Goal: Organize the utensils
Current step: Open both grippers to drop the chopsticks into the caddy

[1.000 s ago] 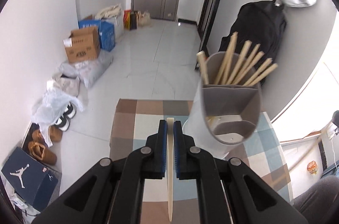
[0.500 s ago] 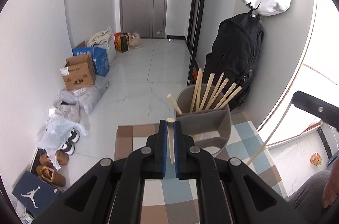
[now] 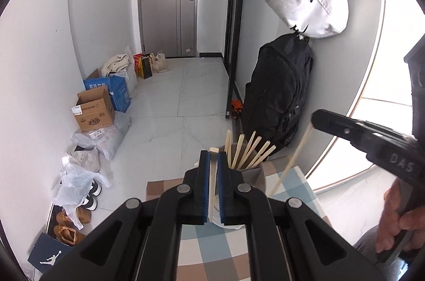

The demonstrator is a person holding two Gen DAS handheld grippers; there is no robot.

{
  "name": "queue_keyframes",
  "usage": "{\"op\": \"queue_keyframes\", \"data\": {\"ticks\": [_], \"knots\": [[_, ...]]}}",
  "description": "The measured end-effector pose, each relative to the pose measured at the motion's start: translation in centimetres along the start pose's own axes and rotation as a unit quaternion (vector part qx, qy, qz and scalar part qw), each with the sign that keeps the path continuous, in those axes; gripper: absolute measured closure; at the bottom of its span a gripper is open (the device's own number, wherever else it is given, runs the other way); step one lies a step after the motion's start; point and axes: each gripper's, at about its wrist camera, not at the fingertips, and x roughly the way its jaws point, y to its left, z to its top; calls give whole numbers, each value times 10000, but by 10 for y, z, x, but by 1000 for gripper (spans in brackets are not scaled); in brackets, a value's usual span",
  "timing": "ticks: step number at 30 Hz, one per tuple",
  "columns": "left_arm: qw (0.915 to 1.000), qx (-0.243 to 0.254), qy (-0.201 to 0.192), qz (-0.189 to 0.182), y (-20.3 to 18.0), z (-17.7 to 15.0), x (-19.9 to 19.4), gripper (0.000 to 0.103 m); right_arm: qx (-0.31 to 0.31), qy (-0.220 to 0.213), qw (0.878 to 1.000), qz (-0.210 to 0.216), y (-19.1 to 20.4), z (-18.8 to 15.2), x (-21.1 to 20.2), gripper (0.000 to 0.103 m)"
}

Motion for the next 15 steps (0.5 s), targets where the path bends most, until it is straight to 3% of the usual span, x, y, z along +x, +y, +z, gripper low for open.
{"op": "queue_keyframes", "data": {"ticks": [8,15], "knots": [[9994,213,-285,-44,-11,42,-17,102,-247,-256,9993,-72,12,46,1,98],[9991,231,-354,-52,-12,70,2,102,-423,-428,9980,-210,9,76,18,98]]}}
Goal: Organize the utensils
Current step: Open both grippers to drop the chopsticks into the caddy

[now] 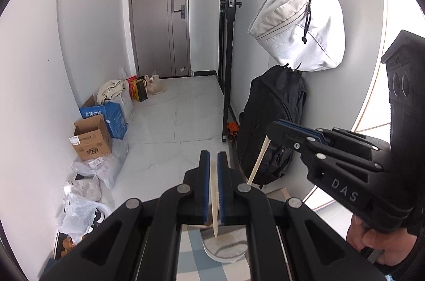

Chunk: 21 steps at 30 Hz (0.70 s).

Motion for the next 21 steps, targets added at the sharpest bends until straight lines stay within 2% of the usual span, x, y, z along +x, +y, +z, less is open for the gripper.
{"op": "queue_keyframes", "data": {"ticks": [7,9,12,14,18,21], "knots": [[9999,-96,116,-29,8,-6,37,102,97,22,9999,-36,-18,-4,29,98],[9988,-274,290,-268,14,-14,50,102,146,58,9998,-85,-23,-12,34,98],[9976,-415,425,-363,23,-24,62,102,-76,215,9996,-160,-23,-27,49,98],[9971,-457,449,-400,27,-30,63,102,-232,359,9989,-210,-20,-37,58,98],[9973,-474,401,-403,32,-35,55,102,-78,455,9989,-107,-25,-50,66,98],[9972,-530,450,-285,36,-37,52,101,133,540,9984,53,-31,-58,68,92]]}}
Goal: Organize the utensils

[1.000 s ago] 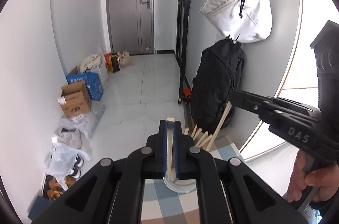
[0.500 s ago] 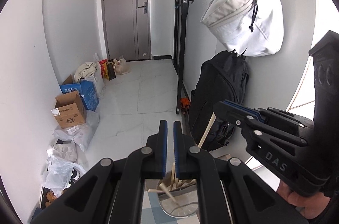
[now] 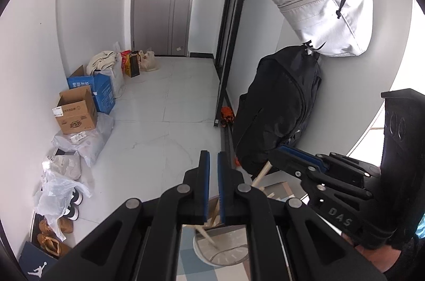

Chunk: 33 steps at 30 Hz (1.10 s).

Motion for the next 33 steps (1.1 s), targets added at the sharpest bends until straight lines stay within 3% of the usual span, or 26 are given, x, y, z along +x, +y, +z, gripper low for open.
{"op": "queue_keyframes", "data": {"ticks": [2,4,5,8,12,13,16,20,24,33], "knots": [[9998,-28,108,155,2,-1,5,101,129,74,9998,122,-3,-6,-2,86],[9994,-87,175,279,3,-6,5,99,228,54,9996,155,-6,-11,-9,69],[9992,-127,211,318,3,-8,4,97,327,1,9993,183,-8,-14,-16,67],[9988,-301,177,349,6,-16,-3,83,552,-82,9980,283,-14,-21,-32,59],[9978,-429,-85,494,1,-27,-20,52,876,-323,9951,326,-27,-32,-62,46],[9973,-435,-207,561,-2,-29,-25,46,904,-383,9943,405,-29,-37,-69,39],[9954,-456,-414,729,-8,-36,-36,37,804,-468,9950,363,-28,-49,-86,29],[9923,-364,-671,976,-22,-47,-49,34,638,-591,9955,370,-22,-68,-103,18],[9885,-267,-938,1155,-35,-59,-58,19,547,-885,9937,412,-18,-84,-121,8],[9828,-133,-1361,1238,-45,-81,-67,17,145,-1405,9891,422,-10,-111,-144,0]]}}
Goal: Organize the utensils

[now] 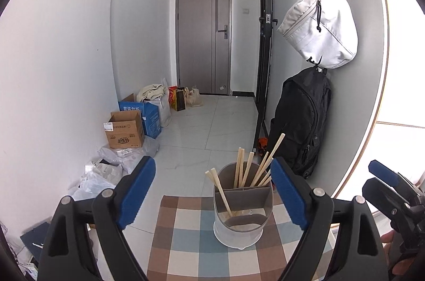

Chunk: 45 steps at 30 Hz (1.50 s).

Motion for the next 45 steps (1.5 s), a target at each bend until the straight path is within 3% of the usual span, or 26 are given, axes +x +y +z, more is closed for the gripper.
{"op": "queue_keyframes", "data": {"ticks": [7,13,21,27,45], "knots": [[9997,-30,-246,90,-1,-25,-2,16,-152,-230,9996,-88,5,-17,-8,0],[9999,17,-89,118,-2,-50,11,16,-20,-242,9996,-167,2,-30,-9,0],[9995,105,-169,241,-5,-53,12,16,-209,-205,9990,-336,1,-38,0,0],[9998,-126,101,142,3,-54,23,16,-261,-205,9987,-389,-1,-39,2,0],[9993,-301,207,115,6,-56,26,16,-249,-207,9985,-444,-3,-39,-1,0]]}}
